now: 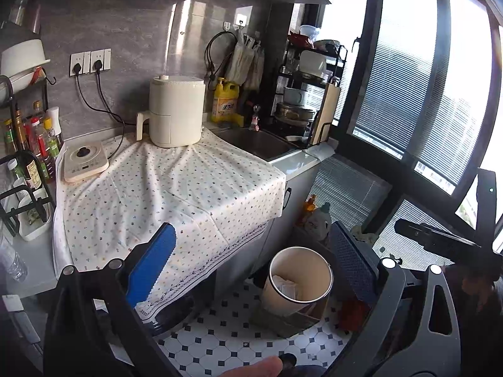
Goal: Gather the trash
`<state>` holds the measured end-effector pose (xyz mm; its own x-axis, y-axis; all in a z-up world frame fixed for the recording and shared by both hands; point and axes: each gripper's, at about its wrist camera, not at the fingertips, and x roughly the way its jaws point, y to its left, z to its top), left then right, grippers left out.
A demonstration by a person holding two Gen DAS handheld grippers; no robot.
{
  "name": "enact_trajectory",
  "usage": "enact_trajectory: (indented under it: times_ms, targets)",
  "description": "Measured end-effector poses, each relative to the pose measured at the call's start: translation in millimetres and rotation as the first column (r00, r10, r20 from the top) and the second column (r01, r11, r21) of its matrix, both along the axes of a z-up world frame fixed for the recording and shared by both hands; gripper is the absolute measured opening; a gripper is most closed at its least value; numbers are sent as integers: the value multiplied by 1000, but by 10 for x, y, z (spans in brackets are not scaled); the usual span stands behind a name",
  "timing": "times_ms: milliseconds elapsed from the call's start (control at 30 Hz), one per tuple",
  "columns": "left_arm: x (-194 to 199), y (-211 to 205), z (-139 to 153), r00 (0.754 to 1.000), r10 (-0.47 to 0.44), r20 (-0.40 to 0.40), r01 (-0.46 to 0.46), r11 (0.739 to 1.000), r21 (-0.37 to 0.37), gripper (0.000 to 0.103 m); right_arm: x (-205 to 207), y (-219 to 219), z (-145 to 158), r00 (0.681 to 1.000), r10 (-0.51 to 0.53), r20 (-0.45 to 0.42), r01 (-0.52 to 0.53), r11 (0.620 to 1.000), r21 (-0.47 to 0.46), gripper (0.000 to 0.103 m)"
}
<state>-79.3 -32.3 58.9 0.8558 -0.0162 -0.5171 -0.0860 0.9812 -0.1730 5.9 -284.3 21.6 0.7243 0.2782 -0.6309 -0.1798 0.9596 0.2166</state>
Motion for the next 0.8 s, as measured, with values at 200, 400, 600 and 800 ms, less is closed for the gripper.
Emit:
enact_trajectory:
  times_ms: [200,400,600,800]
  targets:
    - [-78,-4,-29,1000,1,5,-1,1000,-2,97,-131,0,-5,1000,-14,24,15,1000,-16,95]
    - [-156,11,-42,1000,7,13,-7,1000,-3,97,-152,-18,9,999,-23,25,23,1000,-12,95]
    - [-171,14,-50,1000,17,14,-17,1000,-9,97,-177,17,5,1000,-7,26,7,1000,-10,95]
    - [-170,32,-60,1000,25,16,-25,1000,-1,97,-180,57,-22,1000,10,24,-10,1000,-10,95]
